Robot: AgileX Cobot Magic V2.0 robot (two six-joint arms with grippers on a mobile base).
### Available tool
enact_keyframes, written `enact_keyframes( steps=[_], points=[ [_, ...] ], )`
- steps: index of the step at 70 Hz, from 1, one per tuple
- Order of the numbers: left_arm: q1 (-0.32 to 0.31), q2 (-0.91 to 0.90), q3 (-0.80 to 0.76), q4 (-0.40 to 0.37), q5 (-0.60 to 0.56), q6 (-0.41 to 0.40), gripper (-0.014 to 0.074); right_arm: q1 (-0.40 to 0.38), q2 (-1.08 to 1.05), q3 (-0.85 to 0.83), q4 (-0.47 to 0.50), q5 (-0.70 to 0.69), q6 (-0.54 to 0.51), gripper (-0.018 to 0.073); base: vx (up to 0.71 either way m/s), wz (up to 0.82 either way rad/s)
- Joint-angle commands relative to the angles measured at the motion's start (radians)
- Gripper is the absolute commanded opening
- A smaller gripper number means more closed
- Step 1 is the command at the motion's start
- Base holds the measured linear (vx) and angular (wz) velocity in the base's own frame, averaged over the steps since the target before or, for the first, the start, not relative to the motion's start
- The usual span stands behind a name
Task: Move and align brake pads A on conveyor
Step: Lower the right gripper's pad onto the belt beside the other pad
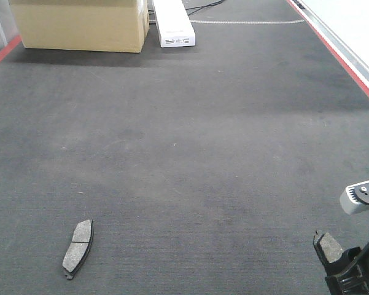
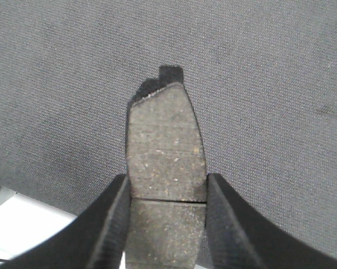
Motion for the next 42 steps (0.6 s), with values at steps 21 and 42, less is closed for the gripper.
enact_keyframes(
  steps=[21,42],
  points=[
    [-0.006,0.011,-0.022,-0.018,-0.057,0.000,-0.0006,0.001,0.013,-0.028,0.099,-0.090,-0.009,0.0000,0.00,0.00],
    [-0.006,0.011,-0.022,-0.018,-0.057,0.000,-0.0006,0.001,0.242,-0.078,0.175,-0.188,-0.008,0.0002,0.00,0.00]
  ],
)
